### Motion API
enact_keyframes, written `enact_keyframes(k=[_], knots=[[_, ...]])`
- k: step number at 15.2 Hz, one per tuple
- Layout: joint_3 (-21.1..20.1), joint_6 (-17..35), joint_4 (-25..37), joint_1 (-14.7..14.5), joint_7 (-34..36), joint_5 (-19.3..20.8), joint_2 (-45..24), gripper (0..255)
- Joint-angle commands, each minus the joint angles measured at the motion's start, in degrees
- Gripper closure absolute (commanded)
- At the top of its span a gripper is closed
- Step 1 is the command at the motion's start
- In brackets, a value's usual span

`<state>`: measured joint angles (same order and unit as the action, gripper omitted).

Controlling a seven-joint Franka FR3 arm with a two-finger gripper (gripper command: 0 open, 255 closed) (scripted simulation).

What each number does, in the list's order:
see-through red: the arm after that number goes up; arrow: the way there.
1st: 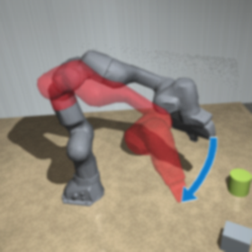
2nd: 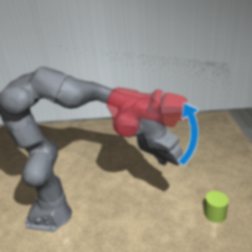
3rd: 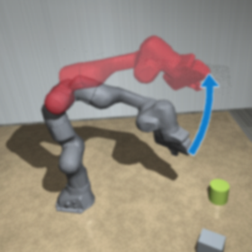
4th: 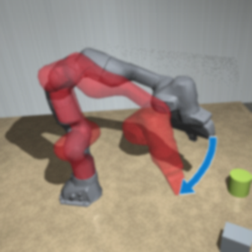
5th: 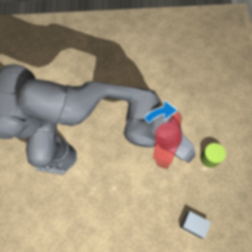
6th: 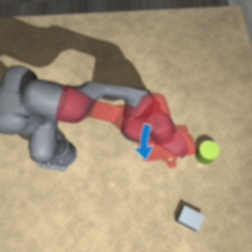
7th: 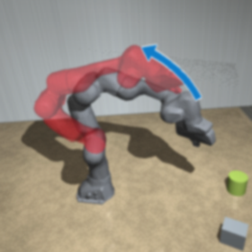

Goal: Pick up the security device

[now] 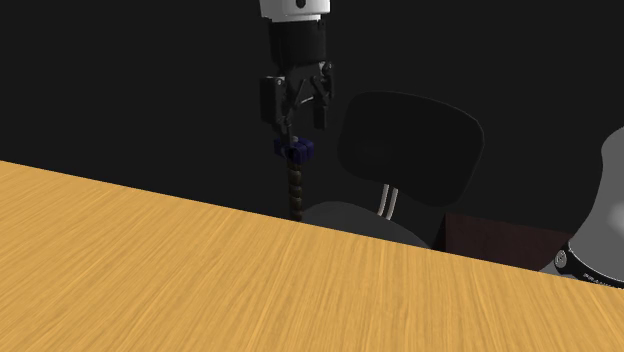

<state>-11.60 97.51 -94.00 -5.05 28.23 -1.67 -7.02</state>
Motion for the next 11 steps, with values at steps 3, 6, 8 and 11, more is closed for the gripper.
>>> enact_keyframes(k=[3,6,8,11], knots=[[0.01,2.99,-2.86,0.01,-0.09,0.01,-0.11,0],[0.04,3.23,-2.97,0.04,-0.17,0.03,-0.25,255],[0.05,3.24,-3.02,0.04,-0.17,0.02,-0.22,255],[0.05,3.25,-3.04,0.05,-0.18,0.02,-0.21,255]])
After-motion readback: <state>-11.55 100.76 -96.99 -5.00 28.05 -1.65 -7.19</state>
